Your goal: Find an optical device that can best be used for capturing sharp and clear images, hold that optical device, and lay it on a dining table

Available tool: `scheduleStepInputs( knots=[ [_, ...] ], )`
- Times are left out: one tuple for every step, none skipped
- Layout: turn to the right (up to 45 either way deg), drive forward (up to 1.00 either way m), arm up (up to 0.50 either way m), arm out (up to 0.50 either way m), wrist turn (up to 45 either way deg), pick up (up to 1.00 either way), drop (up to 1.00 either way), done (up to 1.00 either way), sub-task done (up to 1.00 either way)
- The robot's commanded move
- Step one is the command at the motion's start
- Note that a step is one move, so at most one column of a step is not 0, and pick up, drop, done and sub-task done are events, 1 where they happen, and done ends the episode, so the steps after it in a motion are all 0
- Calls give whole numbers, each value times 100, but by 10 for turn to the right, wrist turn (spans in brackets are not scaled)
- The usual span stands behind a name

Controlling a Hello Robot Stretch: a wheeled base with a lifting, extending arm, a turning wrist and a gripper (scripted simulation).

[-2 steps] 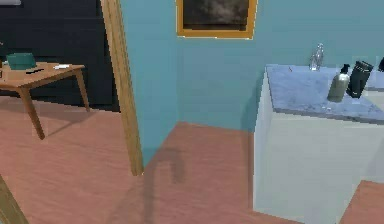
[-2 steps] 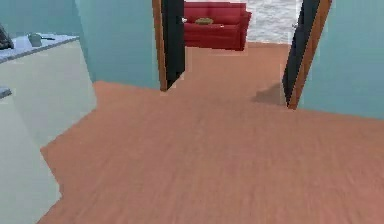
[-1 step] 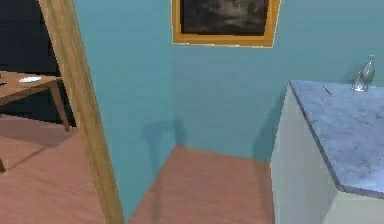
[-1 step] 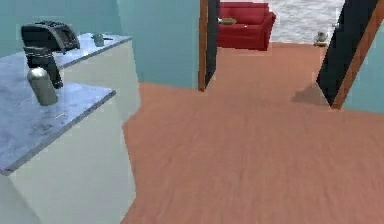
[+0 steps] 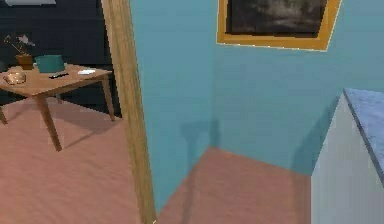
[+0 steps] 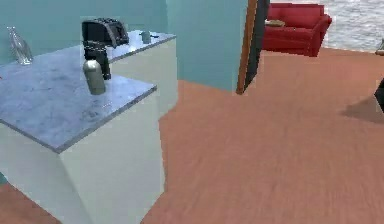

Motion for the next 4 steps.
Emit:
scheduleStepInputs(
  knots=[
    [0,55,0,0,0,0,0,0,0],
    [-450,0,0,0,0,0,0,0,0],
    [-150,0,0,0,0,0,0,0,0],
    [0,75,0,0,0,0,0,0,0]
  ],
)
